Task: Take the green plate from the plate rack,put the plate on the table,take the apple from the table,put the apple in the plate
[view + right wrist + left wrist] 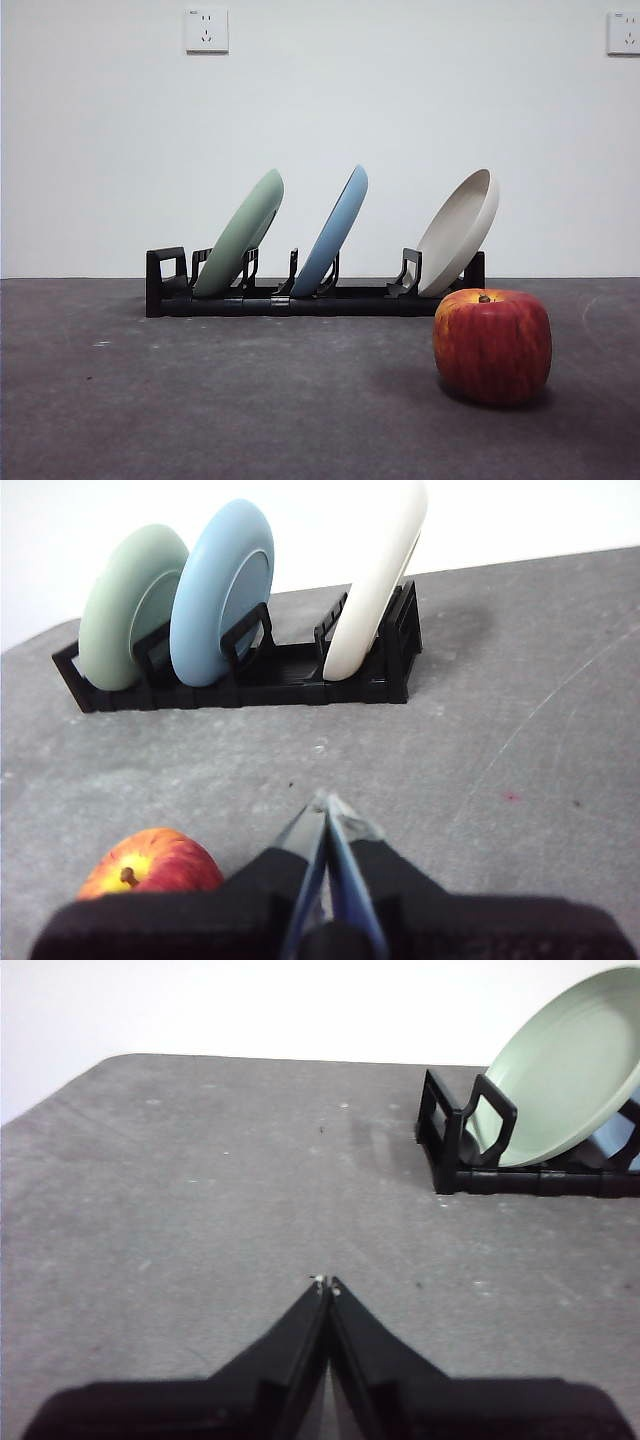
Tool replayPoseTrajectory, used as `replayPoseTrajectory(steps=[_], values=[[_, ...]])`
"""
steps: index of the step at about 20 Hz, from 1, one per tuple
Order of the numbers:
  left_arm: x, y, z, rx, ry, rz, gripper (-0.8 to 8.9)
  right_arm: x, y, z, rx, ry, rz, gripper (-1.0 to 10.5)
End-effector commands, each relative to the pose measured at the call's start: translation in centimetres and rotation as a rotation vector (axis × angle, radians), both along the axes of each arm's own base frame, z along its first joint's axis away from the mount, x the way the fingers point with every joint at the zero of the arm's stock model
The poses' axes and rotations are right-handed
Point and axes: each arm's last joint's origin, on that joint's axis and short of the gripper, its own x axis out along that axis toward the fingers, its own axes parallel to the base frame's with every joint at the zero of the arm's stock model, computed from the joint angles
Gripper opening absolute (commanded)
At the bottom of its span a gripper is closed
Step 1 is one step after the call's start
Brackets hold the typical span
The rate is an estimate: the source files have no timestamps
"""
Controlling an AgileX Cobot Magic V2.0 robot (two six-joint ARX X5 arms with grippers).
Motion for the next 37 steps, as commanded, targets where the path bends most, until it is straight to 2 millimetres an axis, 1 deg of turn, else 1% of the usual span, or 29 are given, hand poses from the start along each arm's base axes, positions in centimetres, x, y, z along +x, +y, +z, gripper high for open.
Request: replayPoseTrajectory(steps=[1, 4, 7, 12, 16, 21, 28, 33, 37], values=[[0.0, -0.1, -0.2, -0.089, -0.006, -0.034, -0.09, 0.1, 0.0, -0.2, 0.082, 0.018, -0.009, -0.1], [-0.1, -0.4, 0.6, -0.142, -0.027, -0.122, -0.09, 0.0, 0.0, 0.5, 0.171, 0.031, -0.017, -0.1], [-0.3, -0.5, 1.9, -0.195, -0.061, -0.153, -0.08, -0.2, 0.0, 1.6, 0.239, 0.023, -0.022, -0.1], [-0.8, -0.7, 4.5, -0.259, -0.109, -0.203, -0.08, -0.4, 0.0, 4.1, 0.253, -0.003, -0.017, -0.1], [-1.0, -0.8, 6.8, -0.272, -0.102, -0.260, -0.08, -0.4, 0.1, 6.7, 0.247, 0.035, -0.004, -0.1], [-0.9, -1.2, 9.6, -0.287, -0.022, -0.386, -0.08, -0.1, 0.4, 10.5, 0.158, 0.129, 0.120, -0.1], [-0.1, -1.8, 13.5, -0.239, 0.088, -0.649, -0.08, 0.5, 1.1, 15.5, -0.031, 0.297, 0.303, -0.1], [0.4, -2.1, 15.4, -0.235, 0.145, -0.779, -0.08, 0.9, 1.4, 18.0, -0.127, 0.397, 0.396, -0.1], [0.3, -2.3, 16.6, -0.235, 0.197, -0.862, -0.08, 0.8, 1.6, 18.8, -0.173, 0.490, 0.449, -0.1]])
